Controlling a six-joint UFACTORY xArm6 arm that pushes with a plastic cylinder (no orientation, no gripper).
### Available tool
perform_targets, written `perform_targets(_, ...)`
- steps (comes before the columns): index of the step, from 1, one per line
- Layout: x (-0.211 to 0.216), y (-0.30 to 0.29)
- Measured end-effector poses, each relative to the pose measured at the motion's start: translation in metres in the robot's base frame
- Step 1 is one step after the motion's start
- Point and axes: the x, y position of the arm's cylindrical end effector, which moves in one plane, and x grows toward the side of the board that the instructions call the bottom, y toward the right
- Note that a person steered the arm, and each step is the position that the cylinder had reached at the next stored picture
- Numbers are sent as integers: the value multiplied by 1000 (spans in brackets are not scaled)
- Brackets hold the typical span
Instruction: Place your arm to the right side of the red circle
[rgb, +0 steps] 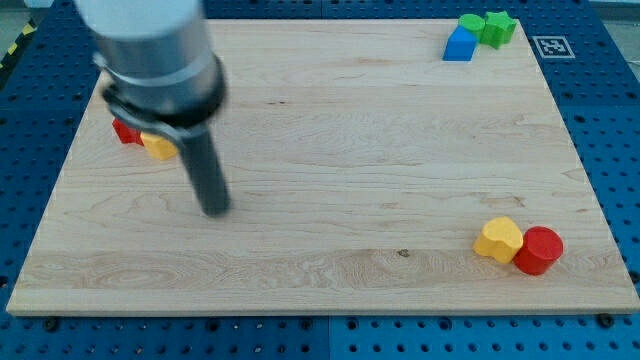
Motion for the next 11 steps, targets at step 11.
perform_targets(11, 36, 351)
